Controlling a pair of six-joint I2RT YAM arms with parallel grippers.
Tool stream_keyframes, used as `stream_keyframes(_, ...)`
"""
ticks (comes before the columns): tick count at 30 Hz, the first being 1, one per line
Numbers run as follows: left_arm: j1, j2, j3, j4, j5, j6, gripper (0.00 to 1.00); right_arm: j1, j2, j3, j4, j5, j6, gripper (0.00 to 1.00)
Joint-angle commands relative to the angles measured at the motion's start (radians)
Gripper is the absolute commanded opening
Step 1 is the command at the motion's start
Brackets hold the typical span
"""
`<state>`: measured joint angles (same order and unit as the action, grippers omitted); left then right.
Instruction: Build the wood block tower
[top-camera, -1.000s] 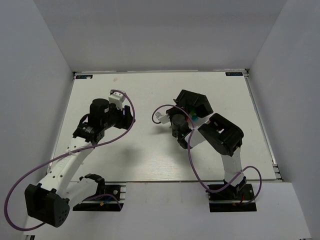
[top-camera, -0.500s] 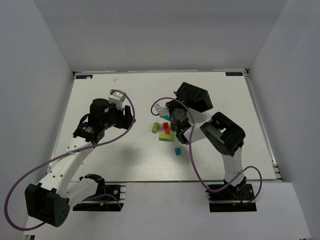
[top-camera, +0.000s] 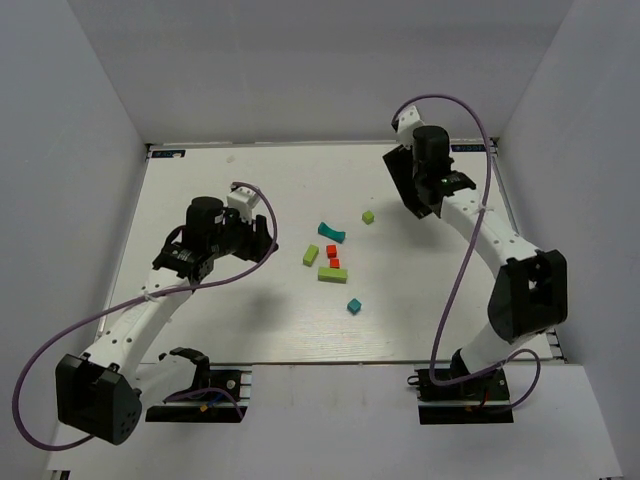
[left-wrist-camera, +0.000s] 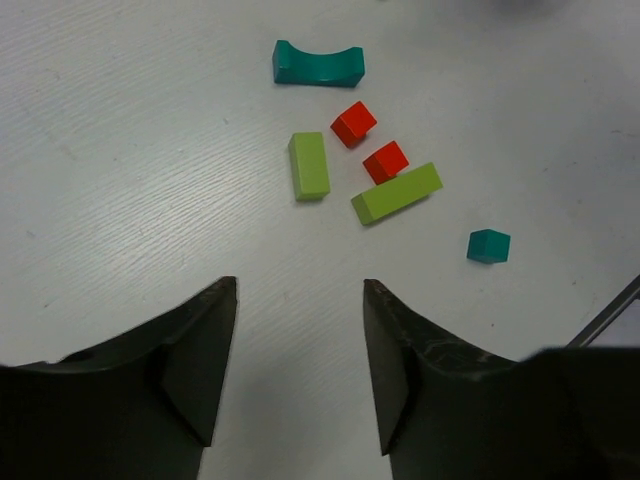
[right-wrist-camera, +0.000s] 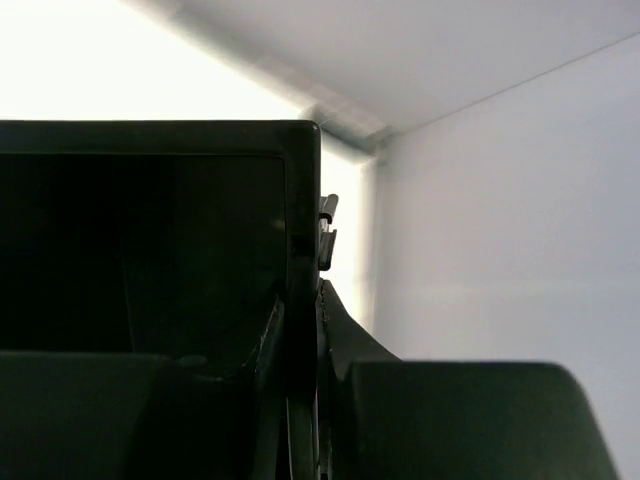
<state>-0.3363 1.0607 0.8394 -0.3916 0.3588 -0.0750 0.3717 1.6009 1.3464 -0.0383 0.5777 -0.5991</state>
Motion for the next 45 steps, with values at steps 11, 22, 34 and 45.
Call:
stream_keyframes(11, -0.021, 0.050, 0.000, 0.034, 0.066, 0.012, 0.42, -0.321, 0.284, 0.200, -0.433, -0.564, 0.470, 0.00)
stream_keyframes(22, -0.049, 0.094, 0.009, 0.025, 0.066, 0.021, 0.58, -0.412, 0.395, 0.260, -0.477, -0.703, 0.449, 0.00)
stream_keyframes(34, -0.168, 0.134, 0.090, -0.020, -0.014, 0.011, 0.60, -0.455, 0.292, 0.244, -0.482, -0.760, 0.449, 0.90)
stream_keyframes(45, -0.306, 0.365, 0.265, -0.154, -0.314, 0.043, 0.34, -0.410, -0.328, -0.243, -0.353, -1.261, -0.101, 0.12)
